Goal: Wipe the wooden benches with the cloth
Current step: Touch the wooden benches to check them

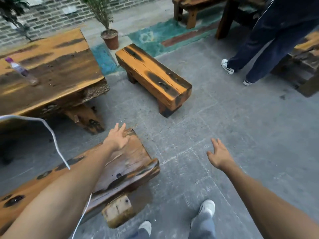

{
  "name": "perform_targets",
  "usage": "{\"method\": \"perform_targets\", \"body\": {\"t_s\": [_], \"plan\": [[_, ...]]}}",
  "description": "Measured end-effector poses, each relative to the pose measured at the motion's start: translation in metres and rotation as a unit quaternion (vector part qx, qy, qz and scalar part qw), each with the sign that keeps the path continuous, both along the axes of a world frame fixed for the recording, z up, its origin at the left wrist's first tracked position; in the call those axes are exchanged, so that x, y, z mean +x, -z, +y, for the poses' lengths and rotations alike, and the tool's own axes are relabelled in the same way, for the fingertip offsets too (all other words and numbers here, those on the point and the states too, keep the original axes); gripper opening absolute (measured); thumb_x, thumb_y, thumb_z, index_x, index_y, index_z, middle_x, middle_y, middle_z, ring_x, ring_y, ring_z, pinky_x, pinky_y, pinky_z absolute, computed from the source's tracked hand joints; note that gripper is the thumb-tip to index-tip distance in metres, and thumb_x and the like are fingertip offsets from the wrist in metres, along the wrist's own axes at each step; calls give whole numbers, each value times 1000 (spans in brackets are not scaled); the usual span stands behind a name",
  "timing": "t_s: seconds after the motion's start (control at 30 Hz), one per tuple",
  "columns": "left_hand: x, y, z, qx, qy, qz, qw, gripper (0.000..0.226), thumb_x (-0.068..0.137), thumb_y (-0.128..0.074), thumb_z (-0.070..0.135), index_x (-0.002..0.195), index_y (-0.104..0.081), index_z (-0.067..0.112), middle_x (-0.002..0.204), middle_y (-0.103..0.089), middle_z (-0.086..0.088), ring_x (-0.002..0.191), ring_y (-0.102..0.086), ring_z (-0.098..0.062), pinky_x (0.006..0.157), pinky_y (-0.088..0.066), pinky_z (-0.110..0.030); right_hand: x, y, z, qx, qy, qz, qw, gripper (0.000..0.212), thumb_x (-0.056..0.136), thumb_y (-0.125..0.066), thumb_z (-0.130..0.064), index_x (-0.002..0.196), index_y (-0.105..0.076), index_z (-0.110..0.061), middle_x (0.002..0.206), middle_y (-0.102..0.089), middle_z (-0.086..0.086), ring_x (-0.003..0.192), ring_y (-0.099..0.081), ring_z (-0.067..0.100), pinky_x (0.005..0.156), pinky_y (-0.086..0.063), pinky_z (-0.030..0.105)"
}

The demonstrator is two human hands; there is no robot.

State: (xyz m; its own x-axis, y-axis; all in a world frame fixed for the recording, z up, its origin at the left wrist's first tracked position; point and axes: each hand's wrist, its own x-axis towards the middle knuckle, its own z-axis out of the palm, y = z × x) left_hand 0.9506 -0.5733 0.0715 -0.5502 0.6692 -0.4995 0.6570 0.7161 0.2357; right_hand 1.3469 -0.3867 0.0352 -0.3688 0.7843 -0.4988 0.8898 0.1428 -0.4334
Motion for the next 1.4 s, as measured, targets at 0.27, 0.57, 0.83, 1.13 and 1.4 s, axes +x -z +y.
{"method": "perform_targets", "body": {"t_s": [0.27, 0.57, 0.83, 1.13, 1.4], "plan": [[46, -3, 121, 1, -50, 28, 998, 67, 103, -45, 43, 161, -14, 25, 167, 0, -20, 153, -9, -41, 126, -13, -41, -24, -9, 180, -21, -105, 13, 994, 68, 101, -49, -28, 161, -17, -19, 170, -6, 9, 156, -14, 29, 124, -18, 39], [30, 28, 253, -8, -157, 26, 987, 70, 103, -46, 38, 161, -10, 25, 168, 6, -14, 155, -3, -38, 126, -10, -43, -102, 6, 364, -20, -216, 8, 976, 66, 104, -44, -31, 162, -14, -28, 171, 0, 3, 157, -2, 27, 125, -13, 44], [-7, 39, 410, 6, -233, -37, 972, 72, 101, -48, 41, 160, -9, 31, 169, 10, -5, 156, 2, -33, 126, -10, -50, -166, 3, 530, -29, -279, -35, 959, 65, 104, -42, -32, 162, -11, -32, 171, 3, 0, 157, 4, 23, 125, -11, 43], [-39, 46, 513, 35, -396, -29, 917, 70, 102, -45, 42, 161, -11, 28, 169, 6, -8, 155, -2, -34, 126, -8, -43, -283, 26, 694, -40, -402, -73, 912, 63, 107, -40, -31, 162, -10, -28, 171, 3, 1, 157, 6, 24, 126, -7, 43], [13, 105, 573, 26, -601, -37, 798, 76, 101, -51, 36, 159, -13, 7, 168, -1, -14, 155, -6, -34, 127, -9, -41, -397, 78, 759, -56, -569, -71, 817, 59, 107, -36, -35, 161, -11, -34, 171, 1, -3, 157, 1, 22, 125, -13, 41]]}}
